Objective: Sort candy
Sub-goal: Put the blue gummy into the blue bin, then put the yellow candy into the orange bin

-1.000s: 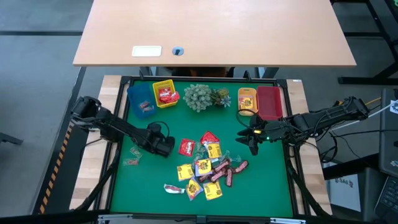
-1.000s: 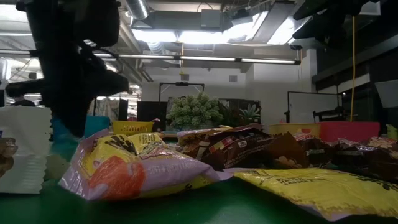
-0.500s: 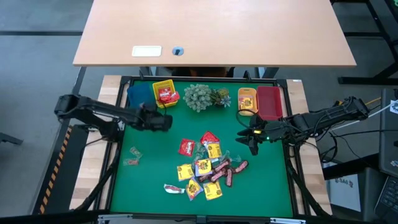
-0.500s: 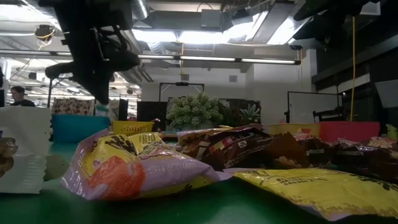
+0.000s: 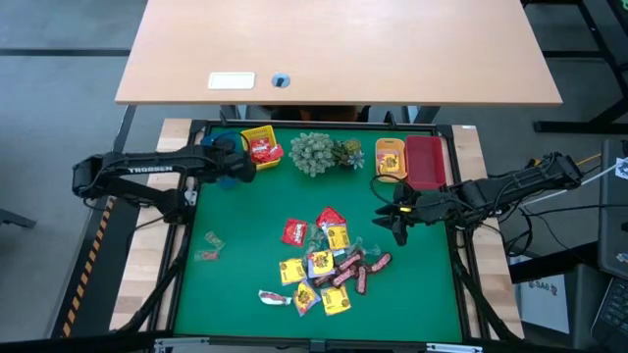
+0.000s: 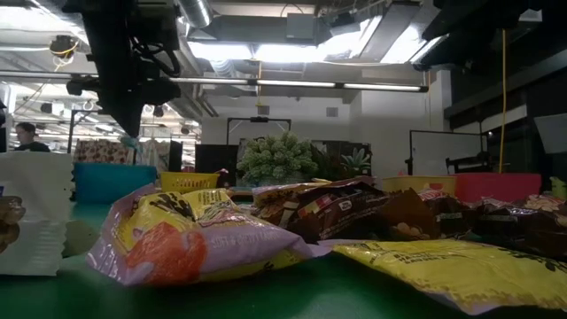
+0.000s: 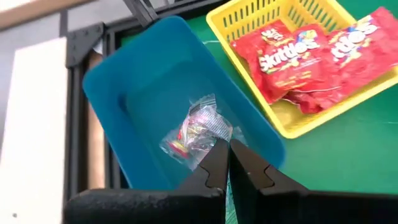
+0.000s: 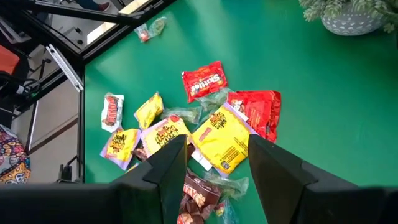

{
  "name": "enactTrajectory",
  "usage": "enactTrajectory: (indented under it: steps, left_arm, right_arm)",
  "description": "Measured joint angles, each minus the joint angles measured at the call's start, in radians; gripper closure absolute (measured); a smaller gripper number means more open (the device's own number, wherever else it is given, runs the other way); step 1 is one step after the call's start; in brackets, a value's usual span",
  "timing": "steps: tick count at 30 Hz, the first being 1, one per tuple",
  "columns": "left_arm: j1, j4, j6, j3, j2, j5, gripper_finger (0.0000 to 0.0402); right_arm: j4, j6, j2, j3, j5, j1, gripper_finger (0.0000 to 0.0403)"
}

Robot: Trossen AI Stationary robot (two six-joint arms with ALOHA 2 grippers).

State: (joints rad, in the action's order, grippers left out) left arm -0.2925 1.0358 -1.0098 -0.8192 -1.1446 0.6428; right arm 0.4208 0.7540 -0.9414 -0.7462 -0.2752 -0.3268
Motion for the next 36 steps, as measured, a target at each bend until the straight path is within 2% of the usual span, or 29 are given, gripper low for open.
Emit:
enactTrajectory:
  steps: [5, 9, 15, 19, 23, 26, 36]
  left_arm:
    - [-0.032, 0.000, 0.056, 0.000, 0.000, 0.003, 0.0395]
    - [-0.056, 0.000, 0.082, 0.000, 0.000, 0.003, 0.0363]
    - [-0.082, -0.004, 0.080, 0.000, 0.000, -0.006, 0.0309]
    - [-0.078, -0.031, 0.078, 0.000, 0.000, -0.030, 0.0296]
    - [-0.078, -0.057, 0.078, 0.000, 0.000, -0.033, 0.0295]
    - [-0.078, -0.073, 0.078, 0.000, 0.000, -0.033, 0.0295]
    - [-0.077, -0.090, 0.077, 0.000, 0.000, -0.034, 0.0295]
  right_arm:
    - [-0.011, 0.000, -0.032, 0.005, 0.000, 0.000, 0.0233]
    - [-0.027, -0.007, -0.077, 0.005, 0.000, 0.000, 0.0233]
    - [-0.135, -0.143, -0.179, 0.005, -0.001, 0.000, 0.0233]
    - [-0.255, -0.281, -0.269, 0.005, 0.016, 0.001, 0.0233]
    - [-0.378, -0.366, -0.372, 0.005, 0.102, 0.029, 0.0233]
    - [-0.454, -0.367, -0.449, 0.005, 0.154, 0.078, 0.0233]
    - [-0.550, -0.370, -0.657, -0.010, 0.401, 0.259, 0.0233]
